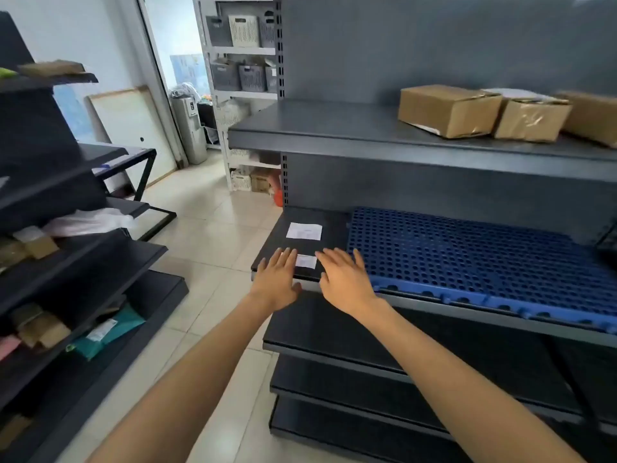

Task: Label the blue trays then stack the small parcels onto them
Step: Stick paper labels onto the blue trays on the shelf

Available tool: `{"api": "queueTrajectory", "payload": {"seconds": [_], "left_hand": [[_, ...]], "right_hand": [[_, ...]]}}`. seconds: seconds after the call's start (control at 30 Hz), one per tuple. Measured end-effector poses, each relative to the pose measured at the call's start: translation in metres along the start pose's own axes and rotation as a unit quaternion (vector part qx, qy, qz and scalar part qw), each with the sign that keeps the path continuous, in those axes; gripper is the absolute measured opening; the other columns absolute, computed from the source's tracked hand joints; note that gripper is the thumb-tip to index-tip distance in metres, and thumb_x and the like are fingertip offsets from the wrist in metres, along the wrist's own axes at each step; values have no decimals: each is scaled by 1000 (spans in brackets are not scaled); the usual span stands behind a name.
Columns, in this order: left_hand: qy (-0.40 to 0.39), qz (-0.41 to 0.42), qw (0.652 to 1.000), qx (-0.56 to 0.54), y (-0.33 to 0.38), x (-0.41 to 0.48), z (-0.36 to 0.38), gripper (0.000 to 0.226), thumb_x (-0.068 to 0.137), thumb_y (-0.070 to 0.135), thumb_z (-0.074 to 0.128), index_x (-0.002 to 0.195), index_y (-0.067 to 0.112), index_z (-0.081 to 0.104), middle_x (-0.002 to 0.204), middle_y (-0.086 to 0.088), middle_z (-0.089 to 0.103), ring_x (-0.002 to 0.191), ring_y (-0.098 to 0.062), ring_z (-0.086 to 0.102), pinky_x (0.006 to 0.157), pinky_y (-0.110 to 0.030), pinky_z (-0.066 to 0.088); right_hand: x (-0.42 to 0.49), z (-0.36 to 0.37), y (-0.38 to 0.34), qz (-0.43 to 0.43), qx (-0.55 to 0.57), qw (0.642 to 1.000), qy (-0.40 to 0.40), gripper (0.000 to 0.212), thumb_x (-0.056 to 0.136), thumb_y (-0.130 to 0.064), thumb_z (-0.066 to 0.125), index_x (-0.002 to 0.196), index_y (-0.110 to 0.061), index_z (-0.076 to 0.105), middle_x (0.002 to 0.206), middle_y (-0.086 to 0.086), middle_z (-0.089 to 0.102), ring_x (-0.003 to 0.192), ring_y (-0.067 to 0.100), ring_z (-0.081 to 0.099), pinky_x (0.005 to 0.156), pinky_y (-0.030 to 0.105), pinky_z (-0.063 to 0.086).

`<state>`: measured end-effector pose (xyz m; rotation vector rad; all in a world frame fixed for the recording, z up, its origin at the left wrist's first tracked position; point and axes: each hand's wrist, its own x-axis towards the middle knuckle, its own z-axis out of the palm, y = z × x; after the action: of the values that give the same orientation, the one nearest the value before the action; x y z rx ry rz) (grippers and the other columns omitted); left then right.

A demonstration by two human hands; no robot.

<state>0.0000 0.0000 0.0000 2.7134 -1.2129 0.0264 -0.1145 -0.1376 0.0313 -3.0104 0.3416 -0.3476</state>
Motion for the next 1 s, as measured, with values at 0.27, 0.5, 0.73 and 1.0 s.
{"api": "queueTrajectory", "payload": {"seconds": [0.27,0.5,0.73,1.0], "left_hand": [[99,146,984,-17,-64,20,42,51,91,53,48,130,21,53,139,1,52,132,-22,44,110,-45,33],[244,134,959,-56,-135,19,11,8,89,16,64,94,15,69,94,0,71,86,-22,63,73,-29,44],[278,18,951,-137,-146,46,-15,15,91,12,62,101,11,73,96,-5,74,86,-27,66,69,-36,54],[245,95,944,-199,-57,77,-20,22,90,10,62,108,12,72,97,-3,72,86,-24,61,71,-34,51]], "right_hand": [[124,32,7,37,78,996,9,51,89,-4,48,139,-12,47,142,7,51,130,25,47,106,37,39],[158,76,1,25,17,993,-115,43,98,-23,42,139,-9,42,147,10,41,136,28,34,108,45,34],[82,72,-37,-93,-22,989,-109,84,80,-69,53,139,-11,43,142,8,44,128,29,41,104,43,38],[28,47,3,-150,-107,981,64,37,54,-4,78,87,-21,72,85,-2,63,75,21,60,61,31,47]]}}
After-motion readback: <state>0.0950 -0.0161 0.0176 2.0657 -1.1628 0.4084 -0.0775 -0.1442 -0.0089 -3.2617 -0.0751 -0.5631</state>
